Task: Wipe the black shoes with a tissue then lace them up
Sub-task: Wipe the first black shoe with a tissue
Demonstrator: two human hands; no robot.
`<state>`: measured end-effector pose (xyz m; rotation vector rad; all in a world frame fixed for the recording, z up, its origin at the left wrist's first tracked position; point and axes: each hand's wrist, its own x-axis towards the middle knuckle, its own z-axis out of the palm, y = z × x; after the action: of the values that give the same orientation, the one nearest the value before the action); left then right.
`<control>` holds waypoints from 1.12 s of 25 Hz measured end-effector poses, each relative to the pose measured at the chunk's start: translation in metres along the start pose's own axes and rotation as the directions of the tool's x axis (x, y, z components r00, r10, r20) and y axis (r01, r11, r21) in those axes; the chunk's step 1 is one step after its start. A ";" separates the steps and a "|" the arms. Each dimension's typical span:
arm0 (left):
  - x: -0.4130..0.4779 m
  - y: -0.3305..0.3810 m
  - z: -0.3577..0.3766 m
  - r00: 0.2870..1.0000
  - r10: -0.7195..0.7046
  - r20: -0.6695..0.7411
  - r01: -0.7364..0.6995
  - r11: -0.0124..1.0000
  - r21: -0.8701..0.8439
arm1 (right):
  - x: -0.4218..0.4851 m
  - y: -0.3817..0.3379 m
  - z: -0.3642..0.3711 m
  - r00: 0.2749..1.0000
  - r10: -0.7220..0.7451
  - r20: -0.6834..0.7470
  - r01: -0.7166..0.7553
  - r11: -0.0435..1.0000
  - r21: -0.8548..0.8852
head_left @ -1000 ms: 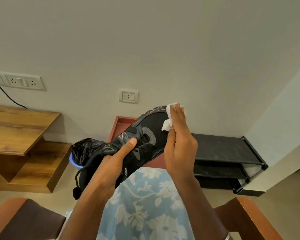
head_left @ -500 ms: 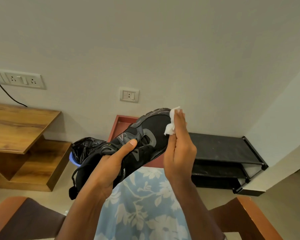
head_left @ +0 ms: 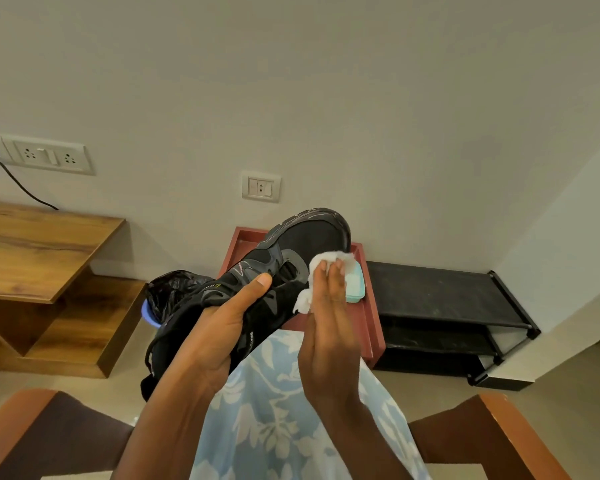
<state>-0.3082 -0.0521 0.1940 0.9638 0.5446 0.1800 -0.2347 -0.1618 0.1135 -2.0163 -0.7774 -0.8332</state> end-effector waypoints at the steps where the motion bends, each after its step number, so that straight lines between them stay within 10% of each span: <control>1: 0.001 -0.002 0.001 1.000 0.007 -0.006 -0.007 1.000 0.025 | 0.009 0.001 -0.002 1.000 -0.023 0.005 0.023 0.999 -0.024; 9: 0.004 -0.005 -0.002 0.996 0.086 -0.017 -0.085 0.994 0.074 | 0.016 0.003 -0.003 0.973 -0.192 0.127 0.186 0.981 0.054; 14: 0.006 -0.018 -0.001 0.989 0.141 -0.034 -0.131 0.967 0.218 | 0.048 0.023 -0.010 0.999 0.036 0.013 -0.037 0.997 0.073; 22: 0.011 -0.027 -0.002 0.968 0.240 -0.069 -0.190 0.888 0.420 | 0.034 0.019 -0.011 0.981 -0.170 0.089 0.166 0.984 0.058; 28: 0.007 -0.027 -0.004 0.969 0.244 0.027 -0.230 0.865 0.445 | 0.047 0.043 -0.024 0.980 0.190 -0.067 -0.183 0.979 0.089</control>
<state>-0.3067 -0.0611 0.1677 1.4823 0.5028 0.2993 -0.1809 -0.1927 0.1418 -1.9387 -0.5609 -0.7517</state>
